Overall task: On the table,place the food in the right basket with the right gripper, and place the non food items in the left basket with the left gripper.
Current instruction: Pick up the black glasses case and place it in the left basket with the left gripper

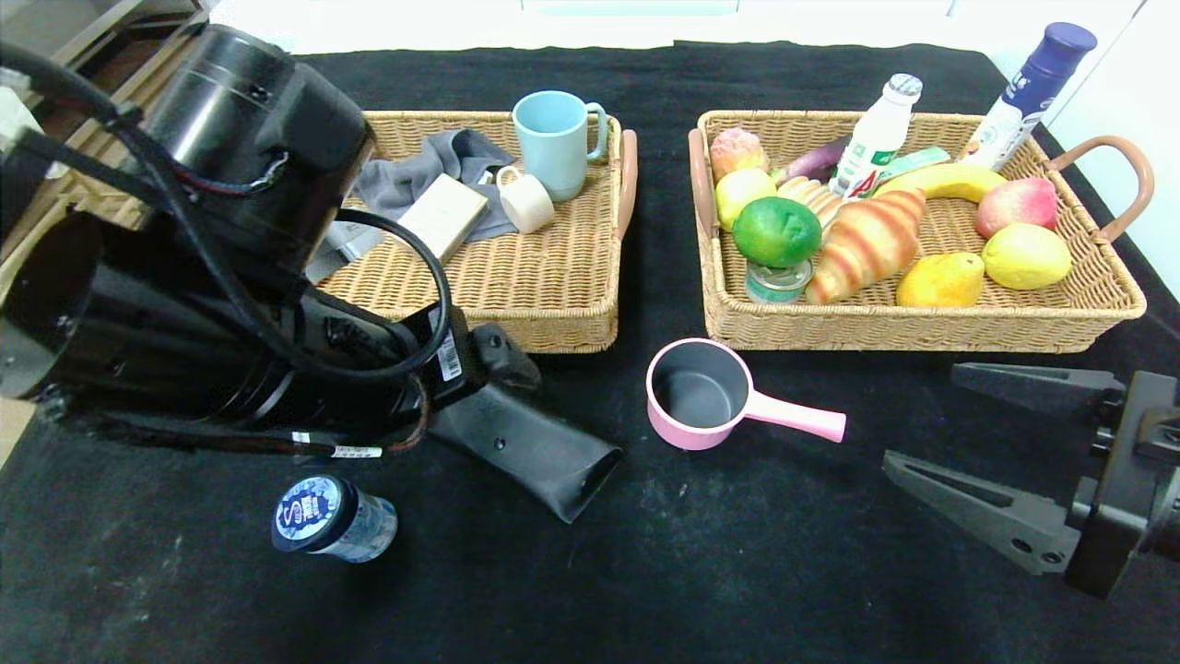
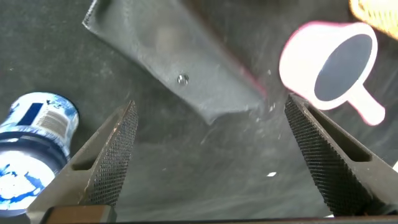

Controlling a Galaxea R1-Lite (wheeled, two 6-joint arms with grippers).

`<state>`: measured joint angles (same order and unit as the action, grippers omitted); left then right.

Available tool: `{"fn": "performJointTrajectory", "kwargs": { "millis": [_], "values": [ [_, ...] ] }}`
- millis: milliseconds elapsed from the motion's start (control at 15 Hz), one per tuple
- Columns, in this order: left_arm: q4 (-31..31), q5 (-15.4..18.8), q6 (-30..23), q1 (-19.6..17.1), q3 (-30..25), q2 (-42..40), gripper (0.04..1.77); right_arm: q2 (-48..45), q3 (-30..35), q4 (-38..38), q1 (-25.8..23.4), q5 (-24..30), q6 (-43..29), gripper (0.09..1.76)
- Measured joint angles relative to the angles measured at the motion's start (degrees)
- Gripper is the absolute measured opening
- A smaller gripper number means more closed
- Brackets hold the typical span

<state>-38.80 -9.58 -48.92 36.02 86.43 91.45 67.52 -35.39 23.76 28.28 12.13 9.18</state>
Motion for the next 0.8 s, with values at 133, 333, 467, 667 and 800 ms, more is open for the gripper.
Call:
{"fn": "performJointTrajectory", "kwargs": {
  "millis": [133,333,467,667,800],
  "values": [
    [-4.9,0.1,-2.1,-0.2,3.9,2.8,1.72,0.3,-0.1,0.0,-0.1,0.0,0.0,1.70],
    [-6.9,0.0,-6.2,0.4,6.8,6.0,1.72,0.6,-0.1,0.1,-0.2,-0.1,0.1,1.70],
    [-6.8,-0.6,-6.8,0.6,7.6,7.2,1.72,0.8,-0.1,0.1,-0.2,-0.1,0.1,1.70],
    [-7.0,-0.9,-7.0,0.4,8.0,8.8,1.72,1.5,-0.2,1.0,-0.1,-0.1,0.1,1.71],
    [-7.1,-0.8,-7.1,-0.3,8.0,9.7,1.72,2.0,0.2,2.0,-0.1,-0.1,0.1,1.71]
  ]
}}
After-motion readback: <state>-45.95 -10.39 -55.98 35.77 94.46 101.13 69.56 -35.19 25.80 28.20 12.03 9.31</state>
